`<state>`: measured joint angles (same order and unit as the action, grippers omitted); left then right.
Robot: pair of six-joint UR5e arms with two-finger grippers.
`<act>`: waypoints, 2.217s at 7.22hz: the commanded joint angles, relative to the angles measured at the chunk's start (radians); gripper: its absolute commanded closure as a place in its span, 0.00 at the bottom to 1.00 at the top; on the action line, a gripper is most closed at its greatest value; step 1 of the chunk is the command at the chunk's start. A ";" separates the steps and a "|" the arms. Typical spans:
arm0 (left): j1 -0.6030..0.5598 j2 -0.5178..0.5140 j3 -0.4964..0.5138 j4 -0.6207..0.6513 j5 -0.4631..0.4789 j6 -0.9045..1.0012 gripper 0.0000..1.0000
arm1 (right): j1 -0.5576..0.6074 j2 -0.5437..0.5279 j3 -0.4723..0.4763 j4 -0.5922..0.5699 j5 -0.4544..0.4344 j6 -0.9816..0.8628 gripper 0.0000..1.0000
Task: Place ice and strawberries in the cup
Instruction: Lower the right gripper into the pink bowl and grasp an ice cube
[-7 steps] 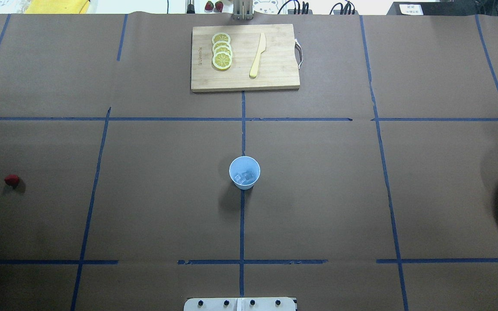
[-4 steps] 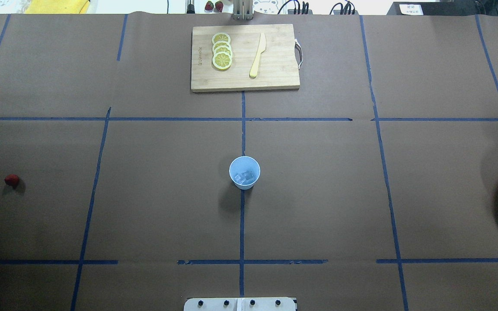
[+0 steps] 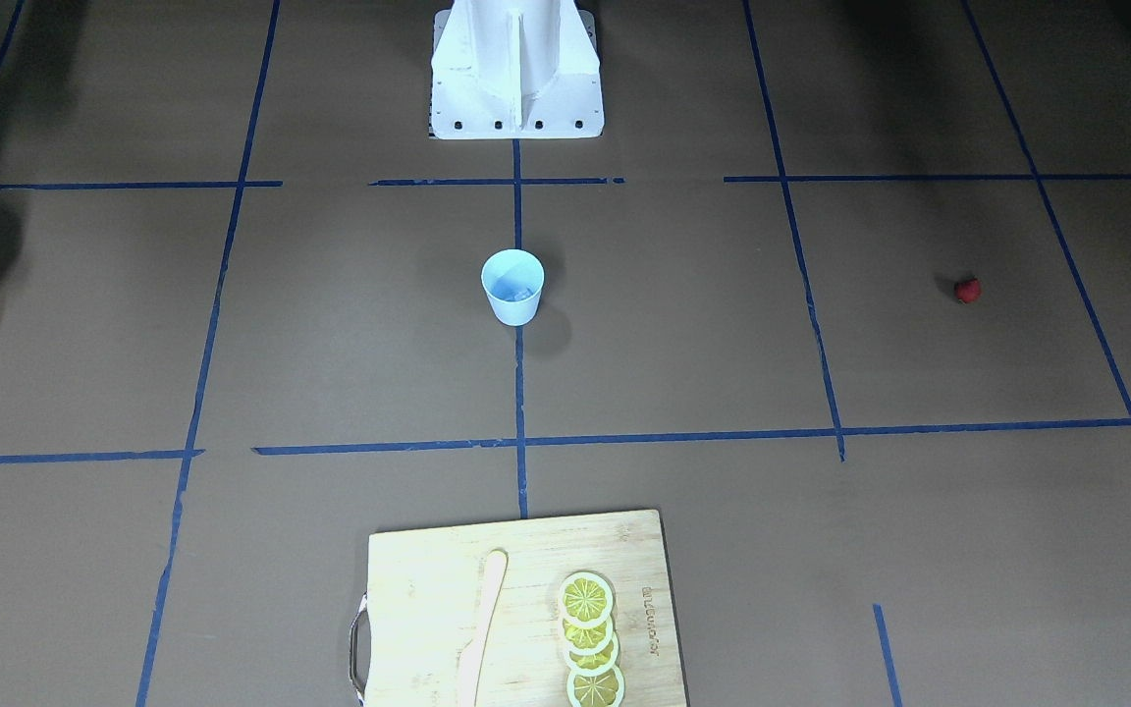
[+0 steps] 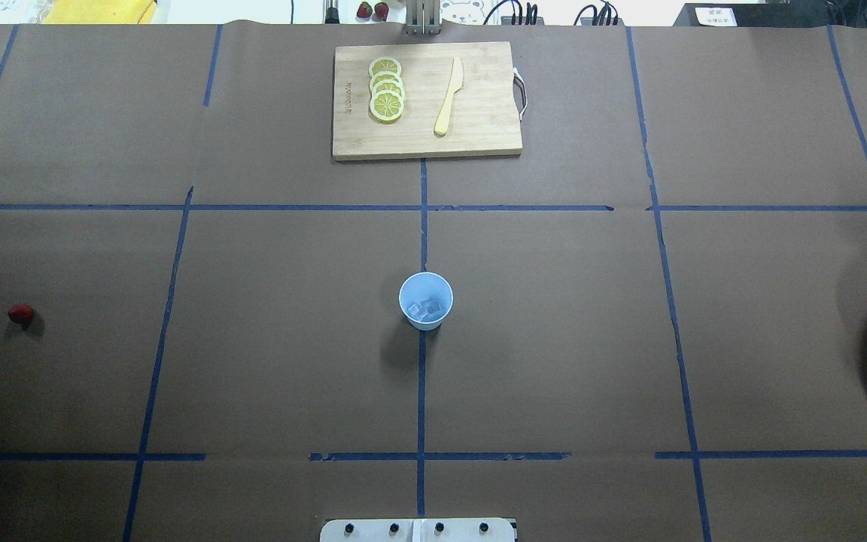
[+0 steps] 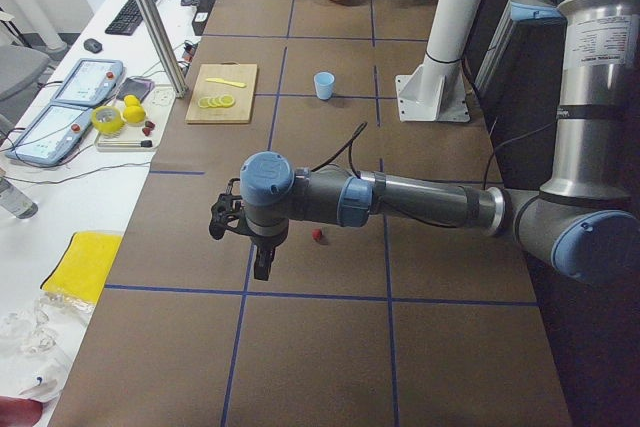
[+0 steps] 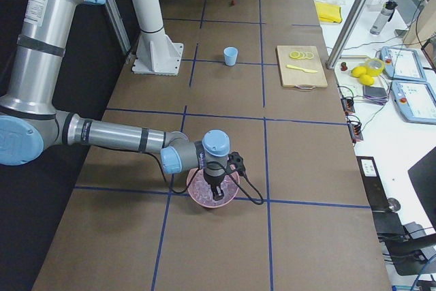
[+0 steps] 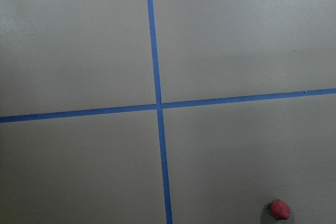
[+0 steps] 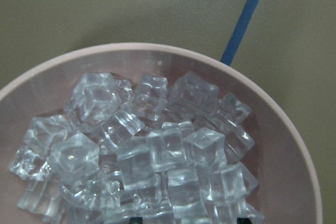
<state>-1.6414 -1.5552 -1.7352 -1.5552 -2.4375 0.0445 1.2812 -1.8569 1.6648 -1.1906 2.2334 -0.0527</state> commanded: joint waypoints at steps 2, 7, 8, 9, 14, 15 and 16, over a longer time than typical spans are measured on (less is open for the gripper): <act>0.000 0.001 -0.006 0.001 0.000 0.000 0.00 | 0.000 0.001 -0.003 0.002 0.000 -0.001 0.32; 0.000 0.001 -0.007 0.001 0.000 0.000 0.00 | 0.003 -0.010 0.010 0.002 0.005 -0.004 0.32; 0.000 0.001 -0.007 0.001 0.000 0.000 0.00 | 0.003 -0.011 0.010 0.002 0.002 -0.007 0.32; 0.000 0.001 -0.007 0.001 0.000 -0.002 0.00 | 0.004 -0.013 0.009 0.002 0.000 -0.007 0.32; 0.000 0.001 -0.007 0.001 -0.006 -0.018 0.00 | 0.006 -0.010 0.021 -0.001 0.000 -0.021 1.00; 0.000 0.001 -0.007 -0.002 -0.008 -0.046 0.00 | 0.006 -0.011 0.032 -0.001 0.000 -0.021 1.00; 0.000 0.003 -0.018 0.000 -0.006 -0.046 0.00 | 0.012 -0.008 0.055 -0.012 0.008 -0.021 1.00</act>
<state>-1.6414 -1.5535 -1.7452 -1.5555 -2.4441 0.0094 1.2885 -1.8669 1.6980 -1.1944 2.2352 -0.0727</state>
